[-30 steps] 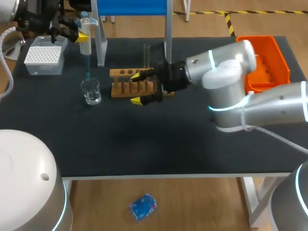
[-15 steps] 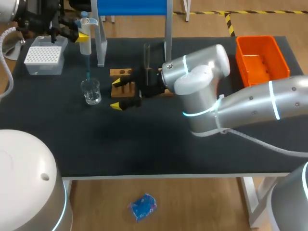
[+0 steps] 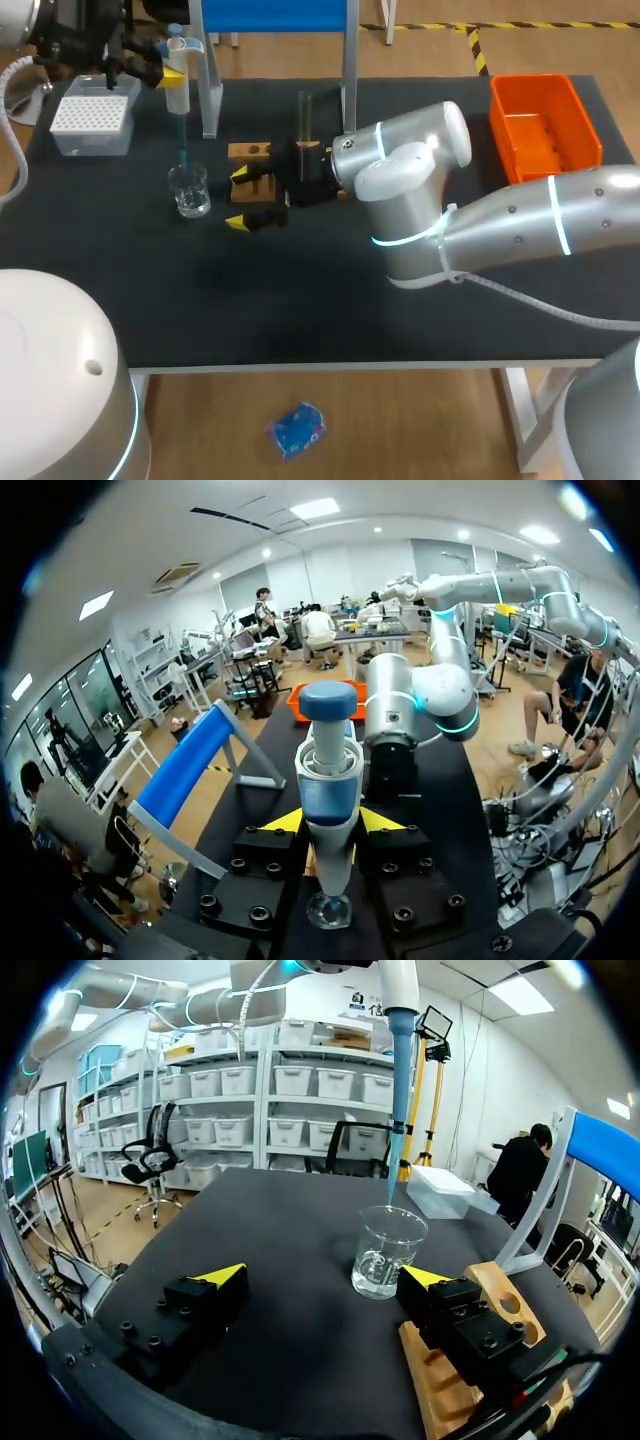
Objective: Invert the test tube, pick up the pipette, mount the tip to pipette, aspirate from beaker and dispense into the tube, eject the tip, return the pipette, and cap with the stopper.
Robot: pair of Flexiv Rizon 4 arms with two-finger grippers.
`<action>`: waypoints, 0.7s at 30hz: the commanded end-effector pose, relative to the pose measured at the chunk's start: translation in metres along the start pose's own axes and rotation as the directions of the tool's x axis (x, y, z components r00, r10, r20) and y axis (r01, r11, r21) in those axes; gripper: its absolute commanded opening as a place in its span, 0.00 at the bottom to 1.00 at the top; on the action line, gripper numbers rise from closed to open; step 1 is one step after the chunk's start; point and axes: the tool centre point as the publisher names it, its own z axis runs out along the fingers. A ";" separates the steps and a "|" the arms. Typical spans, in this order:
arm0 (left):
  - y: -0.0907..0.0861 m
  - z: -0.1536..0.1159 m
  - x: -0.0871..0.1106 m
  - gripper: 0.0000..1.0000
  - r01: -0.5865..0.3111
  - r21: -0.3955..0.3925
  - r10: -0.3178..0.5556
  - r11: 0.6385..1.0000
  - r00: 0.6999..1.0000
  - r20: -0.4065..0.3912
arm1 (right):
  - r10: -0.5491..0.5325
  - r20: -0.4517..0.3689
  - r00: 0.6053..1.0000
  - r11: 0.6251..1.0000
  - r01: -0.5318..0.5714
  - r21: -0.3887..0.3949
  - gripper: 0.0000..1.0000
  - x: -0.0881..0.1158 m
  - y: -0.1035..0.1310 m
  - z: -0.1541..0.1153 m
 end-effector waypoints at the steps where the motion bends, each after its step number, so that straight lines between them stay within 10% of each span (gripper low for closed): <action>1: 0.000 -0.001 0.000 0.00 -0.001 0.001 0.001 1.000 1.000 0.000 | -0.001 0.004 1.000 1.000 0.001 -0.004 1.00 0.001 -0.001 -0.001; 21: -0.006 0.004 0.000 0.00 0.000 0.001 0.000 1.000 0.999 0.046 | -0.001 0.004 1.000 1.000 0.001 -0.004 1.00 0.001 -0.001 -0.001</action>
